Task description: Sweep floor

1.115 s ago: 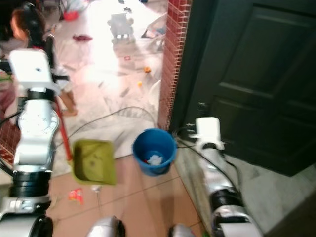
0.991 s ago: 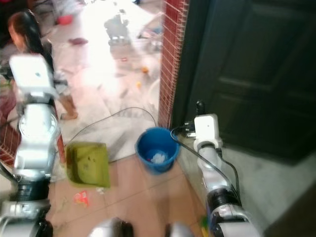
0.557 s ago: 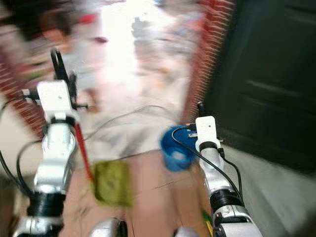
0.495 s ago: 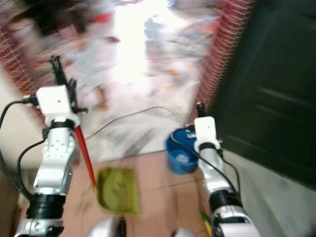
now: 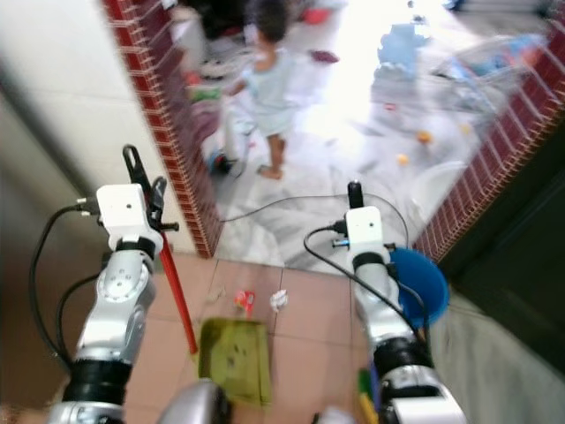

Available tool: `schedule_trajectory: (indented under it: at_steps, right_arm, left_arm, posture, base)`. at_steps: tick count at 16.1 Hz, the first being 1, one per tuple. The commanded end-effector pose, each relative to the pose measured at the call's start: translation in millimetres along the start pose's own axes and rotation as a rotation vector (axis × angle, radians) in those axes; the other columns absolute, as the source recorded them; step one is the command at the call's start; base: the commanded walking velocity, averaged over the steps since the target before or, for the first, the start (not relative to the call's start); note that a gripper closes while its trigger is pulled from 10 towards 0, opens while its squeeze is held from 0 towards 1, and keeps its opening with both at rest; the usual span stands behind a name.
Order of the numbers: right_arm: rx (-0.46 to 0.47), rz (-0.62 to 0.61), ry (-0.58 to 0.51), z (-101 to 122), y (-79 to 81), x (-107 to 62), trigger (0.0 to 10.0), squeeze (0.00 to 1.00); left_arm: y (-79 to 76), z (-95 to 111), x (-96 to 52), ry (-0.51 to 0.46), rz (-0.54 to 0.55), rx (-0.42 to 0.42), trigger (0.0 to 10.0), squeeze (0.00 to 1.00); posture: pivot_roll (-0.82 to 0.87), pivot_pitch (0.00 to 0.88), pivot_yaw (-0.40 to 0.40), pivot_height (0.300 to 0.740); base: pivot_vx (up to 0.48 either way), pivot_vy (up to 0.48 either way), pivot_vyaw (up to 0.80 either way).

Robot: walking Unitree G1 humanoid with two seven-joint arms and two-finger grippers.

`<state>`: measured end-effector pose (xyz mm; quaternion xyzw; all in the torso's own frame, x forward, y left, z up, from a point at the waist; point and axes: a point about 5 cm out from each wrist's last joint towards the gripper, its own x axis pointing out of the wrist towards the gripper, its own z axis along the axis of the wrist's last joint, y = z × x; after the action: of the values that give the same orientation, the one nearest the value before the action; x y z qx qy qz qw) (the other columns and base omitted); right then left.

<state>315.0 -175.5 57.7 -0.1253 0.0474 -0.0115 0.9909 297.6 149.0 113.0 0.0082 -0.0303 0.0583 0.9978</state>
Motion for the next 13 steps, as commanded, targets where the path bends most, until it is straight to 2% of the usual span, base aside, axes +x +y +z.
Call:
schedule_trajectory:
  at_steps: [1, 7, 13]
  right_arm:
    - [0.007, 0.007, -0.047, 10.0, 0.2, 3.3, 10.0, 0.0]
    - [0.028, 0.029, -0.06, 13.6, 4.6, 3.8, 10.0, 0.0]
    - [0.056, 0.045, -0.067, 15.1, 7.9, 3.9, 10.0, 0.0]
  left_arm:
    - [-1.9, 3.2, 1.1, -0.007, -0.03, -0.019, 10.0, 0.0]
    - [-2.3, -20.4, -7.3, 0.099, -0.072, -0.07, 10.0, 0.0]
    - [-4.6, -22.2, -9.0, 0.1, -0.091, -0.077, 10.0, 0.0]
  posture:
    - [-0.07, 0.0, 0.023, 0.74]
    - [-0.07, 0.0, 0.023, 0.74]
    - [-0.07, 0.0, 0.023, 0.74]
  base:
    - [0.0, 0.0, 0.8]
    - [0.0, 0.0, 0.8]
    - [0.0, 0.0, 0.74]
